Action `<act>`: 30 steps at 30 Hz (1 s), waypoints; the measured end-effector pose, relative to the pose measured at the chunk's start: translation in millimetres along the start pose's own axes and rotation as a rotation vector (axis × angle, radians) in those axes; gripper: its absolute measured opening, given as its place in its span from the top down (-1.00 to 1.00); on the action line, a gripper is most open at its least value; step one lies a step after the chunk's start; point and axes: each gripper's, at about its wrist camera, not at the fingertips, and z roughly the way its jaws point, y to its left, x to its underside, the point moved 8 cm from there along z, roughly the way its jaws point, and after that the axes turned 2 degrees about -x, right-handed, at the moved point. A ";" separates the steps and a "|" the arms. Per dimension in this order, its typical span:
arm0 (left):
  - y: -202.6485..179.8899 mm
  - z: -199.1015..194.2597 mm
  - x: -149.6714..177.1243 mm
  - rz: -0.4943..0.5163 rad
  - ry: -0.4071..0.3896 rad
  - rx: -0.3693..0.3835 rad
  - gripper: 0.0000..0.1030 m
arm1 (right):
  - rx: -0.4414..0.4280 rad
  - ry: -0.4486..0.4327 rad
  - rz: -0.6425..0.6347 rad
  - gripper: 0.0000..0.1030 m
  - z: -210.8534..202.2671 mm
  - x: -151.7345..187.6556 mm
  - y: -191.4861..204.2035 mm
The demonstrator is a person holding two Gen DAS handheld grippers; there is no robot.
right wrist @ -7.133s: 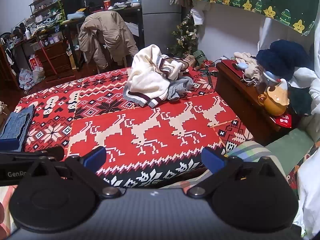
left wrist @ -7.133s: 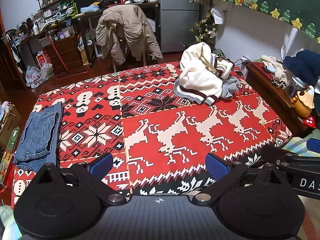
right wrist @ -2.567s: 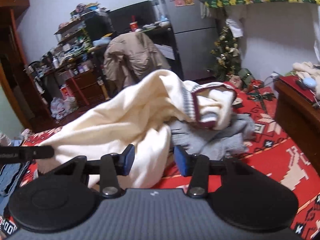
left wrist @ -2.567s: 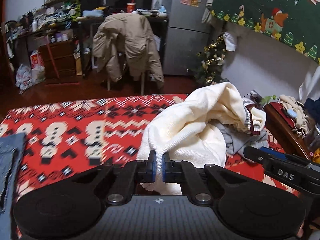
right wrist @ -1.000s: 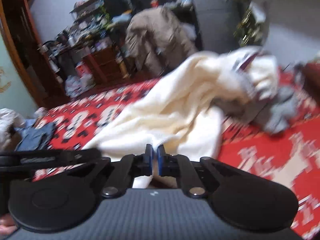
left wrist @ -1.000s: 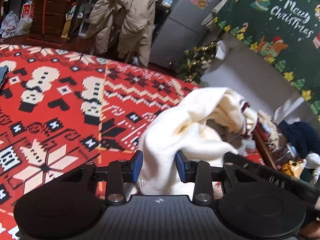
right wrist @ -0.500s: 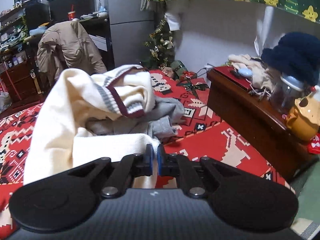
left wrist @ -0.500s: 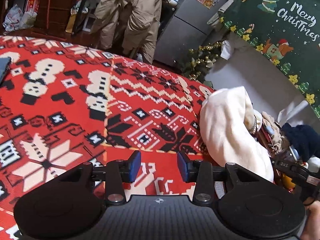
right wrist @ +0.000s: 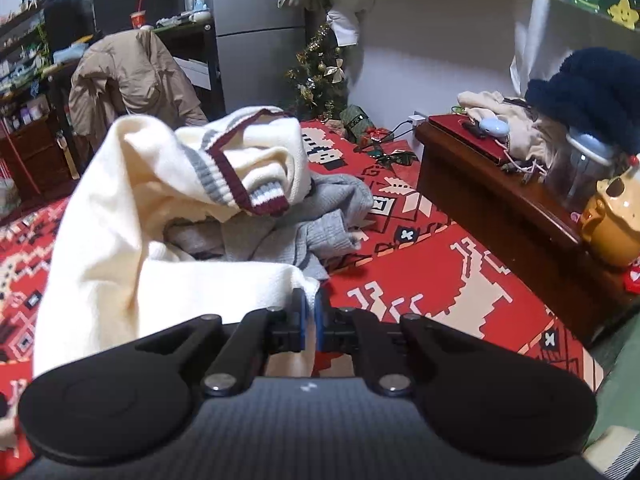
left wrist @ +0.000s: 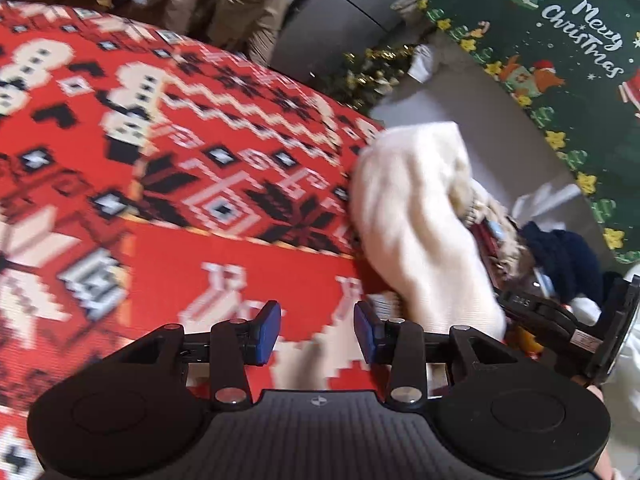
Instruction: Fold clothes
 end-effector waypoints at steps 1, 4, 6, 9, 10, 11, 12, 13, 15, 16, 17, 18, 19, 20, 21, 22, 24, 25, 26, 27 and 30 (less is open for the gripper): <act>-5.0 4.2 0.5 0.006 0.007 0.009 0.25 | -0.004 -0.002 0.000 0.91 -1.7 -1.0 -0.6; -18.4 19.7 0.5 -0.002 0.030 0.050 0.19 | -0.026 -0.002 0.024 0.91 -5.6 -3.4 -3.7; -22.5 33.8 0.8 -0.013 0.052 0.059 0.19 | -0.040 -0.003 0.038 0.91 -8.1 -5.0 -5.8; -25.1 53.2 2.3 -0.012 0.072 0.060 0.24 | -0.058 -0.009 0.047 0.90 -11.6 -7.3 -8.5; -26.9 55.9 1.6 -0.016 0.069 0.066 0.26 | -0.063 -0.009 0.050 0.90 -12.2 -7.8 -9.5; -29.6 58.7 1.0 -0.019 0.070 0.069 0.31 | -0.072 -0.007 0.058 0.90 -12.6 -8.3 -10.6; -32.7 61.2 0.9 -0.018 0.071 0.075 0.47 | -0.082 -0.006 0.065 0.90 -13.3 -8.6 -11.7; -35.5 62.5 1.2 -0.012 0.065 0.068 0.77 | -0.091 -0.005 0.072 0.90 -14.2 -9.0 -12.7; -39.4 61.5 1.2 0.009 0.041 0.030 0.96 | -0.106 -0.004 0.083 0.90 -15.6 -9.6 -14.7; -40.4 58.8 0.6 0.027 0.021 -0.003 0.96 | -0.109 -0.004 0.085 0.90 -16.3 -9.7 -15.6; -39.6 53.3 -1.0 0.043 -0.002 -0.050 0.96 | -0.116 -0.004 0.088 0.90 -17.5 -10.2 -16.2; -37.8 44.8 -2.9 0.049 -0.023 -0.084 0.96 | -0.125 -0.004 0.093 0.90 -18.8 -10.8 -16.6; -35.8 35.9 -4.8 0.053 -0.043 -0.115 0.96 | -0.134 -0.003 0.097 0.91 -20.2 -11.4 -17.0; -32.2 24.1 -7.9 0.048 -0.065 -0.145 0.96 | -0.143 -0.006 0.100 0.91 -22.5 -12.3 -17.1; -28.4 12.0 -11.7 0.044 -0.087 -0.176 0.96 | -0.149 -0.012 0.100 0.91 -25.7 -13.6 -17.1; -23.7 -3.2 -15.0 0.036 -0.115 -0.211 0.96 | -0.152 -0.018 0.099 0.91 -29.4 -14.9 -17.2; -13.2 -31.6 -16.7 0.014 -0.156 -0.265 0.96 | -0.162 -0.029 0.097 0.91 -39.1 -16.6 -17.0; -7.6 -46.1 -16.0 0.003 -0.172 -0.292 0.96 | -0.167 -0.028 0.098 0.91 -44.5 -16.1 -16.9; -1.4 -61.0 -14.2 -0.011 -0.185 -0.319 0.96 | -0.172 -0.025 0.098 0.91 -49.6 -15.1 -16.7; 4.2 -74.2 -12.0 -0.025 -0.194 -0.340 0.96 | -0.182 -0.014 0.104 0.91 -54.5 -13.0 -16.1; 15.3 -108.1 -0.1 -0.050 -0.203 -0.363 0.96 | -0.213 0.029 0.116 0.91 -68.9 -2.3 -13.5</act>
